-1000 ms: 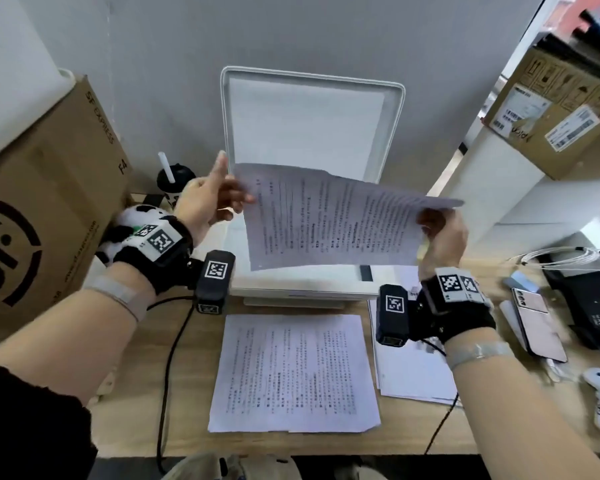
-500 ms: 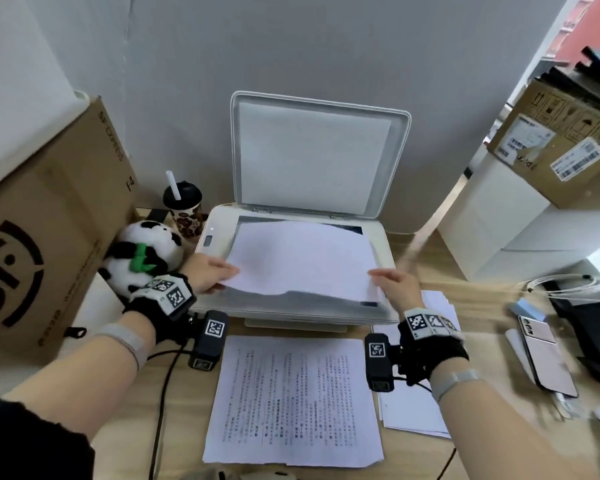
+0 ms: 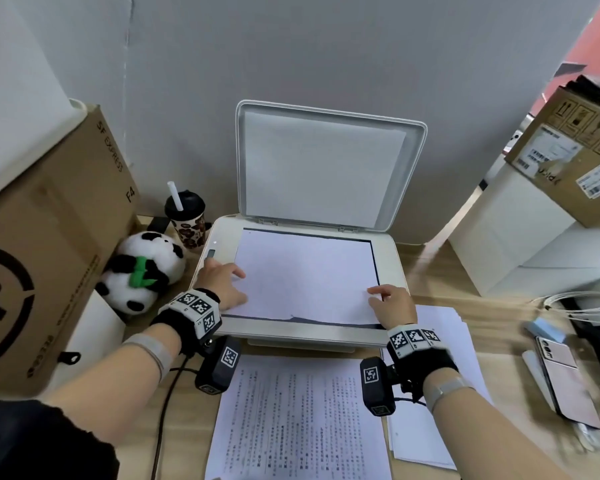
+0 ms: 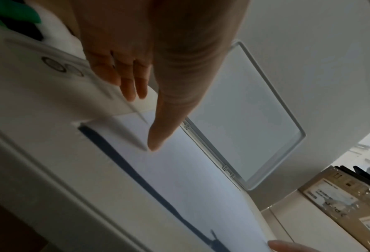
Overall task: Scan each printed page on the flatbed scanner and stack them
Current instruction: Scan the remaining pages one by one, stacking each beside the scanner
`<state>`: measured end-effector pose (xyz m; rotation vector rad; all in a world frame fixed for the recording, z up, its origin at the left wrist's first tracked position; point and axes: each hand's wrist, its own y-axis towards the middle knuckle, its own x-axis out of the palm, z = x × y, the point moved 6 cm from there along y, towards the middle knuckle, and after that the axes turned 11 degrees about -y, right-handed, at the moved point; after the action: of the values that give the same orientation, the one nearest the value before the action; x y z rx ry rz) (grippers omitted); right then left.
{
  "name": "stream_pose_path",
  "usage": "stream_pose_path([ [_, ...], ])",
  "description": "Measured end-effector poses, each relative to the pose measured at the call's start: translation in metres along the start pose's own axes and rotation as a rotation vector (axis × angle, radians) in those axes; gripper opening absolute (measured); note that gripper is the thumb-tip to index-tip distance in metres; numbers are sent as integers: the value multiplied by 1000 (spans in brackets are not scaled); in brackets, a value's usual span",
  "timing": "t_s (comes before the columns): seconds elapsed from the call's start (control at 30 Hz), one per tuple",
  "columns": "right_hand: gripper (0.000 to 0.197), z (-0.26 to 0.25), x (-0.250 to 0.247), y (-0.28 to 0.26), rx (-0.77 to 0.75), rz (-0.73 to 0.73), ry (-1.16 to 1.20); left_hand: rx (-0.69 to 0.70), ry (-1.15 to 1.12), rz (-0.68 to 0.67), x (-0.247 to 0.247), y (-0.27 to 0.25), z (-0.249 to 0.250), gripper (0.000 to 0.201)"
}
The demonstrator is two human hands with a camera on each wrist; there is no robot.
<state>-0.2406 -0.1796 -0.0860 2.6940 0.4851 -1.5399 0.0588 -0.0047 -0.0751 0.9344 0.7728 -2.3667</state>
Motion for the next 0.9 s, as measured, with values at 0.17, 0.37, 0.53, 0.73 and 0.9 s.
stream_pose_path([
  [0.17,19,-6,-1,1,-88,52,-94,113,146,-127,12,3,17,64],
  [0.37,37,-15,4,-7,-181,32,-298,125,205,-158,13,7,22,73],
  [0.53,46,-15,9,-3,-171,18,-311,116,245,-162,13,12,25,75],
  [0.73,48,-17,13,-9,-159,30,-294,102,265,-161,14,10,24,75],
  [0.9,48,-16,16,-10,-148,26,-294,90,252,-184,15,7,22,79],
])
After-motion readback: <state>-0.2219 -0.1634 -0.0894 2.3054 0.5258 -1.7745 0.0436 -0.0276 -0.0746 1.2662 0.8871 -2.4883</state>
